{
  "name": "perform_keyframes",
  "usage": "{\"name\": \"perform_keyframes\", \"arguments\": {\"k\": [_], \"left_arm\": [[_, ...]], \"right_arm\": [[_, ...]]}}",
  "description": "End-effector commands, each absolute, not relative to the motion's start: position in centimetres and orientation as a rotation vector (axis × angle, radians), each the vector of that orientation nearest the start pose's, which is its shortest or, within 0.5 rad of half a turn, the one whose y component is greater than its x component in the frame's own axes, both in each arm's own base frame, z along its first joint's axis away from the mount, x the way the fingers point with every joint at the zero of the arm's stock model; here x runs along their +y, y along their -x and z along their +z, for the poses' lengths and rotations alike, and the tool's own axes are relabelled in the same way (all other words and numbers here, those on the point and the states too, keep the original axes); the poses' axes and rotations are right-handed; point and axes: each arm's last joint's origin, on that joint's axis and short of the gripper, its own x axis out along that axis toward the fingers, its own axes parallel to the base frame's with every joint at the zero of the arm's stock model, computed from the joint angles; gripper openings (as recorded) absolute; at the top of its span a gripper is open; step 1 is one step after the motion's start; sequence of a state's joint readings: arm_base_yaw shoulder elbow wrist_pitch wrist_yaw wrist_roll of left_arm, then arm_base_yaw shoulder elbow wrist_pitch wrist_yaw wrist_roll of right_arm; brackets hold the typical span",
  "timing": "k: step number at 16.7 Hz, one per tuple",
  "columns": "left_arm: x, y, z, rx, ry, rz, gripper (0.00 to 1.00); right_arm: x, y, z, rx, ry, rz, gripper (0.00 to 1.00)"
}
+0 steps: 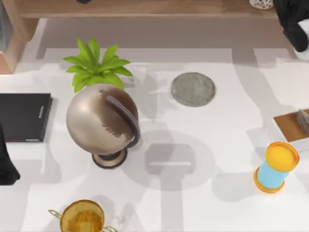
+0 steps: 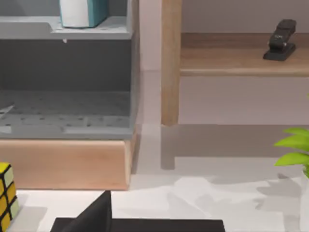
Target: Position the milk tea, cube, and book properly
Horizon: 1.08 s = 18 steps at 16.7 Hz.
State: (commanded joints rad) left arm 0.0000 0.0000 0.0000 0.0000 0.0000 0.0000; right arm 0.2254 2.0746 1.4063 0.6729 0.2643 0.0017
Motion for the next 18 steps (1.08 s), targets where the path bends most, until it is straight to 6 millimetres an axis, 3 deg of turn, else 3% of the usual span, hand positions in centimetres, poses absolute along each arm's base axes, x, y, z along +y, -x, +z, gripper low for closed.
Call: {"name": "perform_keyframes", "arguments": {"k": [11, 18], "left_arm": [[-0.12, -10.57, 16.0, 0.0, 0.0, 0.0, 1.0], [-0.12, -10.57, 16.0, 0.0, 0.0, 0.0, 1.0]], "right_arm": [[10.47, -46.9, 22.64, -0.008, 0.011, -0.015, 0.02], [10.47, -46.9, 22.64, -0.008, 0.011, -0.015, 0.0]]}}
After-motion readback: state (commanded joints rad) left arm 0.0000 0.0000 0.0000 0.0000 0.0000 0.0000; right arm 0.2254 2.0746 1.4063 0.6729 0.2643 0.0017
